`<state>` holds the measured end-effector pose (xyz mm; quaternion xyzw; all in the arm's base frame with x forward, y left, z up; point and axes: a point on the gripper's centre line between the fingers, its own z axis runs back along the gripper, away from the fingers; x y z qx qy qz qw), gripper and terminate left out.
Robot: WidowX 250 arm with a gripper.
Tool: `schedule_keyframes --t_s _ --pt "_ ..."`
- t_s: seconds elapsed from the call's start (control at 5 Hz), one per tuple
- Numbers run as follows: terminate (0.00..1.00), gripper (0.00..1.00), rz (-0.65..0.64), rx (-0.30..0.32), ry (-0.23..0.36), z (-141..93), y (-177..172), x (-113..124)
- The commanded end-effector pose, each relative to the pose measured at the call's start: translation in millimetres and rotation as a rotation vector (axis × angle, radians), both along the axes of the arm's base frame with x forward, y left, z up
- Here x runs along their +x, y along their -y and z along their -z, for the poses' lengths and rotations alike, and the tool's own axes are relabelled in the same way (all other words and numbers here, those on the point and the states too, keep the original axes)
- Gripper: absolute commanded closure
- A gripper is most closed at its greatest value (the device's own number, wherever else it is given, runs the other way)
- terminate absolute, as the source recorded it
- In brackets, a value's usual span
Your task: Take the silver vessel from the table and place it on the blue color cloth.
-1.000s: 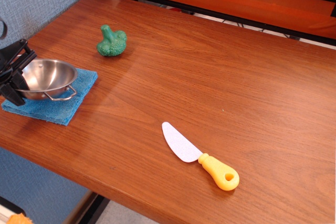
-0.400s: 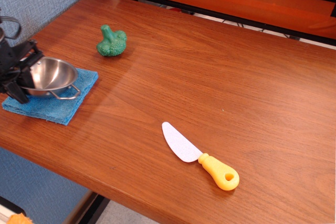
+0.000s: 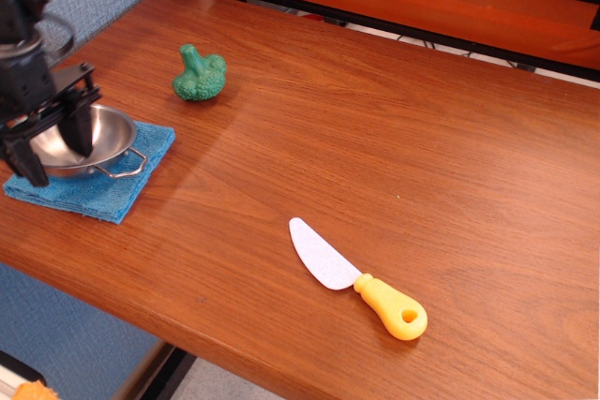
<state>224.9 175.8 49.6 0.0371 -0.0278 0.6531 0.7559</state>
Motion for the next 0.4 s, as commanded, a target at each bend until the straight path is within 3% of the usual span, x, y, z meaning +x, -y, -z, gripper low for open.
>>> schedule_keyframes --t_s 0.0,0.2 --pt "0.00 0.00 0.071 0.138 -0.208 -62.3 39.3 9.4" --pt "0.00 0.00 0.136 0.149 -0.224 -78.0 61.0 11.8"
